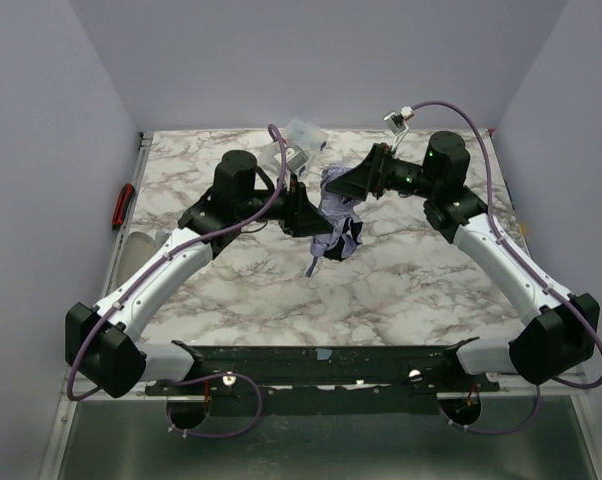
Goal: Open the umbrella
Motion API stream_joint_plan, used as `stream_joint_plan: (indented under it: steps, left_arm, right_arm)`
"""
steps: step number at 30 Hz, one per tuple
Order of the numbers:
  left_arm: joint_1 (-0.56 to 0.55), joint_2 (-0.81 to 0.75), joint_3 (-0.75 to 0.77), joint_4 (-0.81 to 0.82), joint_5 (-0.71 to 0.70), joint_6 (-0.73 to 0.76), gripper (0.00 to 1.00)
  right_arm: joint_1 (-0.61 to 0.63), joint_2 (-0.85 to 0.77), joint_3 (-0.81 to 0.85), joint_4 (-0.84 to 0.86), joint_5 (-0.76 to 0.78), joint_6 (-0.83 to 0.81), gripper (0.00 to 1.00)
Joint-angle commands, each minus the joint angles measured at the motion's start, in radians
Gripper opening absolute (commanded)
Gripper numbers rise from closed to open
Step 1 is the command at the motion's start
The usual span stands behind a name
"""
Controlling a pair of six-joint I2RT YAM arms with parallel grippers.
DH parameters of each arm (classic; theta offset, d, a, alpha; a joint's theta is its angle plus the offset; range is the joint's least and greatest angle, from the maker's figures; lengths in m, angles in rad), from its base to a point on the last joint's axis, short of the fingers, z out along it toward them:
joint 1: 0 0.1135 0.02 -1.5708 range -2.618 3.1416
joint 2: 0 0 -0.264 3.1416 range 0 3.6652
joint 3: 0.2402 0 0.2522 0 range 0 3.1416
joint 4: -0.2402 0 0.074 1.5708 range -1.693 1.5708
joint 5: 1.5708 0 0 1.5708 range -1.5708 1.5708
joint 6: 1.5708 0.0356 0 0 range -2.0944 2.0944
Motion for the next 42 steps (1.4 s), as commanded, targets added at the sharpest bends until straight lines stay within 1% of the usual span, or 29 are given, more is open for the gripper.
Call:
stream_joint_plan:
  steps: [1,3,5,6,7,8,9,10,12,14,16,19,23,27,32,34,36,38,42]
  left_arm:
    - [-0.015,0.009,0.058,0.003,0.067,0.04,0.0]
    - [-0.015,0.01,0.058,0.001,0.065,0.046,0.0]
    - [-0.013,0.01,0.058,-0.003,0.064,0.048,0.0]
    - [-0.014,0.01,0.057,-0.005,0.063,0.051,0.0]
    - [-0.014,0.008,0.054,-0.008,0.063,0.054,0.01]
    - [-0.014,0.007,0.052,-0.012,0.061,0.058,0.06]
    - [-0.014,0.006,0.048,-0.018,0.06,0.064,0.13]
    - [-0.014,0.005,0.045,-0.026,0.061,0.07,0.21]
    - [-0.014,0.004,0.04,-0.05,0.062,0.094,0.39]
    - [-0.015,0.007,0.034,-0.071,0.063,0.114,0.51]
    - [-0.014,0.009,0.028,-0.091,0.06,0.134,0.58]
    - [-0.014,0.008,0.014,-0.122,0.06,0.168,0.63]
    - [-0.015,-0.006,-0.036,-0.134,0.051,0.191,0.64]
    - [-0.015,-0.017,-0.086,-0.165,0.044,0.235,0.62]
    - [-0.015,-0.037,-0.151,-0.181,0.046,0.254,0.48]
    - [-0.014,-0.051,-0.175,-0.185,0.053,0.265,0.48]
    - [-0.015,-0.064,-0.191,-0.192,0.05,0.277,0.52]
    - [-0.014,-0.08,-0.199,-0.197,0.042,0.293,0.6]
    - [-0.013,-0.122,-0.192,-0.159,0.009,0.298,0.64]
  right_arm:
    - [0.027,0.02,0.01,0.017,0.03,0.002,0.91]
    - [0.035,0.018,-0.004,0.04,0.013,0.009,0.75]
    - [0.036,0.014,-0.02,0.06,0.001,0.026,0.56]
    - [0.036,0.012,-0.023,0.064,-0.002,0.026,0.49]
    - [0.036,0.012,-0.025,0.069,-0.008,0.027,0.35]
    - [0.036,0.011,-0.026,0.074,-0.012,0.026,0.21]
    - [0.036,0.011,-0.022,0.078,-0.011,0.02,0.06]
    - [0.035,0.01,-0.017,0.078,-0.004,0.012,0.01]
    - [0.034,0.01,-0.001,0.092,0.007,0.006,0.01]
    - [0.034,0.015,0.012,0.111,0.006,0.009,0.01]
    - [0.034,0.019,0.023,0.133,-0.002,0.025,0.01]
    - [0.034,0.018,0.033,0.141,0.005,0.024,0.01]
    - [0.025,0.019,0.052,0.147,0.023,0.031,0.01]
    - [0.006,0.03,0.084,0.156,0.021,0.045,0.01]
    - [-0.012,0.036,0.119,0.166,0.011,0.051,0.01]
    - [-0.021,0.037,0.131,0.17,0.012,0.052,0.01]
    - [-0.028,0.039,0.136,0.17,0.012,0.047,0.01]
    - [-0.028,0.036,0.134,0.166,0.014,0.029,0.01]
    - [-0.028,0.032,0.122,0.131,0.013,-0.011,0.01]
